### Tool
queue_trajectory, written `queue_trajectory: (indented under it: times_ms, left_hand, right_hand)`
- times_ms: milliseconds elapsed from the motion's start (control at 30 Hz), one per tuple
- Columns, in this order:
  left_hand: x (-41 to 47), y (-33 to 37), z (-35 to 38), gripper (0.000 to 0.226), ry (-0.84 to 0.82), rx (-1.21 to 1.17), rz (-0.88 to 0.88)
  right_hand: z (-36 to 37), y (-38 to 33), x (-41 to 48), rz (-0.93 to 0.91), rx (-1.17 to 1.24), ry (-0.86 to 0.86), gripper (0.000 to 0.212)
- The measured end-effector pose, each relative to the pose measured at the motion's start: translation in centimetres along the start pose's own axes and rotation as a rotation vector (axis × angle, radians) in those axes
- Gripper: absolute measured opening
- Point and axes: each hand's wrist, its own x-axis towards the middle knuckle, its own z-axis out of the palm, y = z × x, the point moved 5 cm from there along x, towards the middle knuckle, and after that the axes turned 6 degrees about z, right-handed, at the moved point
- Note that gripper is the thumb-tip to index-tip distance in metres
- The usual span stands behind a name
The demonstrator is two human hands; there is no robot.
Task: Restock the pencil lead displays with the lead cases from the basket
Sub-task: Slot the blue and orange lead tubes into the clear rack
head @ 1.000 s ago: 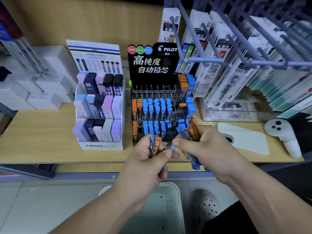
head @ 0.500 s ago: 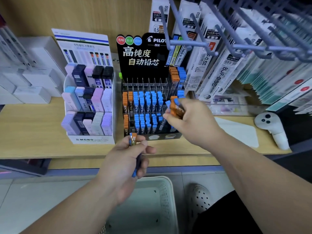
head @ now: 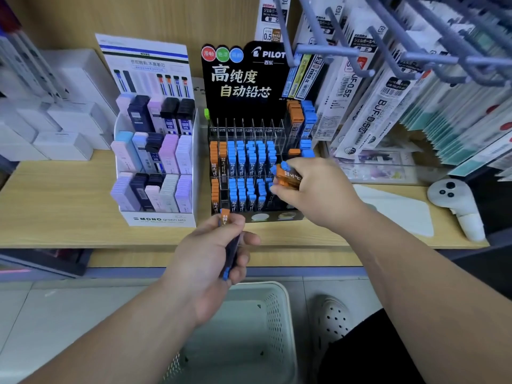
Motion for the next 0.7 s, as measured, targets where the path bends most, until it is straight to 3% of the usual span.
queue_trajectory:
  times_ms: [133,233,300,433,533,600,700]
  left_hand:
    - [0.0,0.0,0.2,0.020,-0.014,-0.018,-0.025]
    - [0.0,-0.1,0.3,0.031,-0.047,-0.030,-0.033]
    - [-0.2,0.1,0.6,0.033,-0.086,-0.026,-0.021]
    - [-0.6,0.7,1.4,0.027,-0.153,-0.015,0.027]
    - [-0.7,0.9,1.8,0.025,-0.171,-0.017,0.056]
    - [-0.6,0.9,2.0,0.023,-0.171,-0.001,0.070]
    - [-0.7,0.9,2.4,0.023,-0.183,0.026,0.092]
  right_hand:
    - [0.1,-0.4,-0.1,-0.002,-0.134,0.055,0.037]
    - [-0.1,-0.7,-0.1,0.003,-0.138,0.051,0.031]
    - [-0.5,-0.5,0.0,0.014,-0.051,0.050,0.021]
    - [-2.0,0.2,-0.5,0.161,0.357,0.044,0.028]
    - [-1.8,-0.3,-1.8,0.241,0.648,-0.138,0.022]
    - [-0.8,-0.7,-2.8,0.260,0.690,-0.306,0.017]
    - [0.1,-0.9,-3.6,0.254,0.730,-0.425,0.013]
